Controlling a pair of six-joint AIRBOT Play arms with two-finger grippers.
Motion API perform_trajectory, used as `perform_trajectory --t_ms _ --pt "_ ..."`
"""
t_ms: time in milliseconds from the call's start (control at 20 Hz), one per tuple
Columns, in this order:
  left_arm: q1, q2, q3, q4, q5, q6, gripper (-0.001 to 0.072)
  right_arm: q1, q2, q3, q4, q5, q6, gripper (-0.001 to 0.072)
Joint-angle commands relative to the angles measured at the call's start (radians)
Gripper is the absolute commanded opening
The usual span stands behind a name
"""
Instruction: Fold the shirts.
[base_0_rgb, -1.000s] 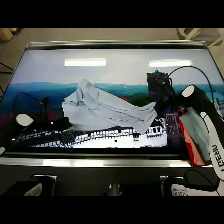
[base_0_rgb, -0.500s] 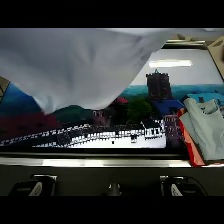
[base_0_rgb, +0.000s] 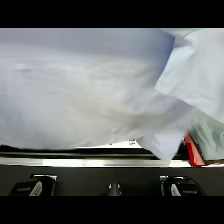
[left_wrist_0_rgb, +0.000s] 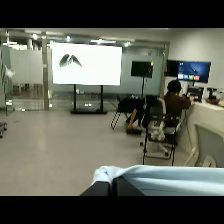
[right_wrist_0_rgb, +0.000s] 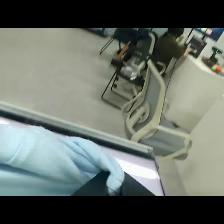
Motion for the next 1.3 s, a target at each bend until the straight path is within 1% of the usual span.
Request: perform_trajectory --t_ms 0,100,150,200,250,300,400,450,500,600,650,700,750,800,850,900,950,1000,1050,1150,1200,1250 --pt "0.001 -0.017 -0.089 0.046 -0.122 -0.004 0.0023 -0.001 -0.053 0.002 -0.024 0.254 -0.044 0.0021" --pt "0.001 -0.04 -0.244 0.046 -0.138 -0.003 0.0024 -0.001 -0.169 -0.001 -0.024 0.407 -0.068 0.0021" --pt "0.001 -0.058 -0.33 0.047 -0.115 -0.003 0.0024 -0.001 -0.236 -0.012 -0.021 0.431 -0.068 0.0021" --pt "0.001 -0.085 -0.425 0.047 -0.06 -0.003 0.0024 0.003 -0.316 -0.031 -0.015 0.417 -0.067 0.0021" --pt "0.001 -0.123 -0.509 0.047 0.014 -0.003 0.0024 0.003 -0.399 -0.054 0.006 0.362 -0.066 0.0021" --pt "0.001 -0.173 -0.57 0.047 0.086 -0.003 0.0024 0.003 -0.483 -0.074 0.023 0.284 -0.043 0.0022" --pt "0.001 -0.317 -0.622 0.037 0.186 -0.003 0.0024 0.003 -0.669 -0.084 0.094 0.084 0.059 0.0023" --pt "0.001 -0.397 -0.618 0.028 0.21 -0.003 0.0024 0.003 -0.76 -0.083 0.181 -0.015 0.084 0.0023" --pt "0.002 -0.481 -0.605 0.015 0.222 -0.003 0.0024 0.003 -0.831 -0.083 0.28 -0.08 0.091 0.0023" --pt "0.001 -0.612 -0.574 -0.014 0.211 -0.003 0.0025 0.003 -0.951 -0.084 0.505 -0.138 0.09 0.0024" --pt "0.001 -0.661 -0.566 -0.035 0.199 -0.003 0.0025 0.004 -0.997 -0.084 0.579 -0.138 0.09 0.0024" --pt "0.001 -0.697 -0.566 -0.061 0.192 -0.003 0.0025 0.009 -1.032 -0.083 0.622 -0.131 0.09 0.0024" --pt "0.001 -0.727 -0.566 -0.084 0.182 -0.003 0.0025 0.013 -1.058 -0.084 0.627 -0.135 0.082 0.0024" --pt "0.0 -0.749 -0.566 -0.1 0.173 -0.003 0.0025 0.018 -1.073 -0.084 0.626 -0.148 0.051 0.0025" --pt "0.0 -0.763 -0.566 -0.113 0.166 -0.003 0.0032 0.018 -1.075 -0.083 0.628 -0.147 0.018 0.0083" --pt "0.003 -0.765 -0.565 -0.119 0.153 -0.003 0.0142 0.011 -1.068 -0.079 0.629 -0.133 -0.008 0.025" --pt "0.016 -0.762 -0.554 -0.118 0.1 -0.003 0.0402 -0.008 -1.051 -0.068 0.628 -0.091 -0.055 0.0457" --pt "0.038 -0.761 -0.529 -0.102 0.008 -0.002 0.0574 -0.038 -1.03 -0.055 0.622 -0.03 -0.142 0.0499" --pt "0.069 -0.761 -0.503 -0.058 -0.115 0.005 0.0577 -0.081 -1.008 -0.042 0.602 0.042 -0.206 0.0503" --pt "0.137 -0.757 -0.502 0.024 -0.358 0.007 0.0576 -0.191 -0.98 -0.04 0.573 0.208 -0.225 0.0496" --pt "0.166 -0.747 -0.534 0.042 -0.458 -0.003 0.0574 -0.247 -0.98 -0.041 0.564 0.331 -0.252 0.0486" --pt "0.191 -0.716 -0.604 0.04 -0.49 -0.002 0.0572 -0.286 -0.98 -0.054 0.546 0.406 -0.28 0.0486"
